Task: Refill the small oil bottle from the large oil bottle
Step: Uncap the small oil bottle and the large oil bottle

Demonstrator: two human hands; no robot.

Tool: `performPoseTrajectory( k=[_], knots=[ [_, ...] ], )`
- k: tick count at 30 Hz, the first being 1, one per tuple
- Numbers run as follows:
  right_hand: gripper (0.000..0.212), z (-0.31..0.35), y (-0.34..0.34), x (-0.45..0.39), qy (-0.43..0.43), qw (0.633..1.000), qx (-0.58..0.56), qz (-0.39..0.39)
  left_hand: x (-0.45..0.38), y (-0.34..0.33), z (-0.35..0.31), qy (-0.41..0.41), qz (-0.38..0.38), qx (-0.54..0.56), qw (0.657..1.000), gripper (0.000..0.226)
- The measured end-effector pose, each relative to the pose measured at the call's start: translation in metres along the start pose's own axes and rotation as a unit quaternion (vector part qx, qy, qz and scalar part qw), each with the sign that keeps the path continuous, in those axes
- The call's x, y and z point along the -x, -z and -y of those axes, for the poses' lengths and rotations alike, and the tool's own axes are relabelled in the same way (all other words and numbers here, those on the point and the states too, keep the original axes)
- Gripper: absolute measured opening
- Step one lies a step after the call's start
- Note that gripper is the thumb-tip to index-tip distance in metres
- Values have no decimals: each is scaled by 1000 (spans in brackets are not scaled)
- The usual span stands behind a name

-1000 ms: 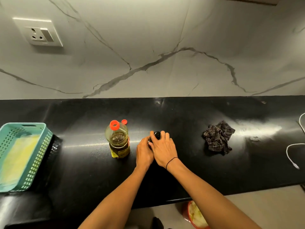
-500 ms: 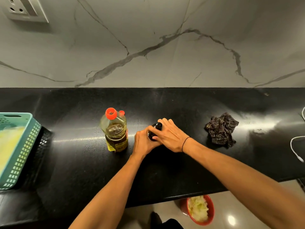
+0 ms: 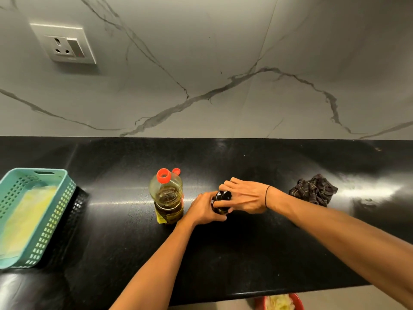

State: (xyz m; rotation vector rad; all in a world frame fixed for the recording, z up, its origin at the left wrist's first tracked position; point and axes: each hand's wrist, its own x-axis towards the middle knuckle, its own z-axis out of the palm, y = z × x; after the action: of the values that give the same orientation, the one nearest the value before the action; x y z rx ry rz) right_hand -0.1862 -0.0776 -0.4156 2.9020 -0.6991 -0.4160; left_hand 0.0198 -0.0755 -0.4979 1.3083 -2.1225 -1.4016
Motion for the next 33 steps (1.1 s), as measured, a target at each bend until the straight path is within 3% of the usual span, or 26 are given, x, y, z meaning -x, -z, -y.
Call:
performPoseTrajectory(
  k=[8,13,20,22,24,26,28,31,33],
  knots=[
    [44,-12,0,3,110,993,22,20,-14,7,-11,-3,107,-63,992,80],
    [51,-16,3,-3,178,983,37,28,-18,9,-13,-10,144,-86,986,72],
    [65,-14,13,-5,241,968,60,19,-10,2,-9,-19,159,-84,983,89],
    [62,-16,17,1,191,980,50,-20,-1,1,-11,-13,147,-86,985,89],
    [55,-24,12,14,44,995,16,-83,10,1,-13,-41,136,-56,988,75],
    [51,-28,2,28,-131,985,-37,-109,27,0,-18,-52,106,3,993,64],
    [50,-20,-16,33,-224,971,-60,-55,45,-1,-19,-45,74,31,996,62],
    [48,7,-49,22,-286,955,-66,47,71,-8,-10,-26,41,55,997,62],
    [47,22,-64,7,-330,939,-68,70,87,-6,-2,-15,25,67,997,62]
  ],
)
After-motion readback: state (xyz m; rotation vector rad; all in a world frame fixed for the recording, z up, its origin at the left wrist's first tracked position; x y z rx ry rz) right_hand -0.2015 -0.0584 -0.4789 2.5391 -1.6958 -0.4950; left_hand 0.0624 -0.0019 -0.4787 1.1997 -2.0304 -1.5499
